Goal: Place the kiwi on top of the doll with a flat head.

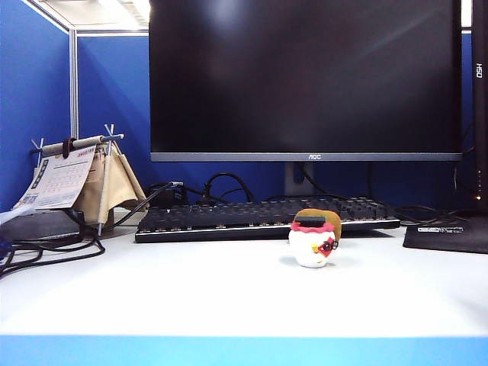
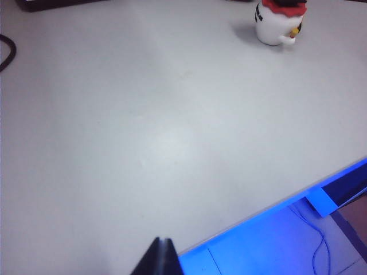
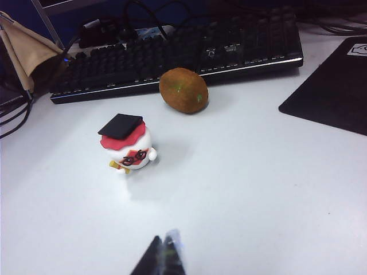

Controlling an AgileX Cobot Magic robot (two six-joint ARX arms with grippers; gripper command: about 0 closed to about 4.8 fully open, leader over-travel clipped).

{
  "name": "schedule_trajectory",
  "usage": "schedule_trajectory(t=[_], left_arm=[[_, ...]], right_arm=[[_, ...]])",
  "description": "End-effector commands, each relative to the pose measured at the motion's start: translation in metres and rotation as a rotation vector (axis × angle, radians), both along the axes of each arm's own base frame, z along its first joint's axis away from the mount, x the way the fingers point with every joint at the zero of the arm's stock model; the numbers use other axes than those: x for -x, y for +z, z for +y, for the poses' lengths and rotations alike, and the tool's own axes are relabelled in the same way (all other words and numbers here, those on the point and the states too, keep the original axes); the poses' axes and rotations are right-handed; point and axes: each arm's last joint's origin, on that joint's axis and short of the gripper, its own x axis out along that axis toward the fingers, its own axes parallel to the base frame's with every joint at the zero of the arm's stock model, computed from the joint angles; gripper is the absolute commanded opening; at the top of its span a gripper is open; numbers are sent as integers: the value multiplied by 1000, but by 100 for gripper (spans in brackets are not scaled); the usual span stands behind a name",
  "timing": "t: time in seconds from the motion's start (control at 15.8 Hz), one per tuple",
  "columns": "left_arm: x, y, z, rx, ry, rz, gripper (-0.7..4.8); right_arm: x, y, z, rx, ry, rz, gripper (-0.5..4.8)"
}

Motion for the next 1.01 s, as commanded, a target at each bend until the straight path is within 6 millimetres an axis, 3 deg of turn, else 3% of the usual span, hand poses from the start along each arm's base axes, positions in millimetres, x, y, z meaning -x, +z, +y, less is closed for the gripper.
schedule_trajectory(t=[0.06,0.51,0.63,0.76,0.89,1.01], left_arm=[[0,-2,0,-7,-2,11,-5],[0,2,-1,50,7,20,-4],[-1,19,-5,161,-37,3,-2],[-2,43,-8,245,-91,-79,53],[-2,57,-7,246,-99,-120,63],[-2,68,-7,268,-98,-143,74]], right_arm=[[0,-1,0,4,6,15,-1],[0,0,1,-34,37,15,-1],[0,15,4,-200,121,-51,0],[4,43,4,-229,142,-156,0],[7,68,2,-199,115,-225,58],[3,98,2,-137,84,-263,185]])
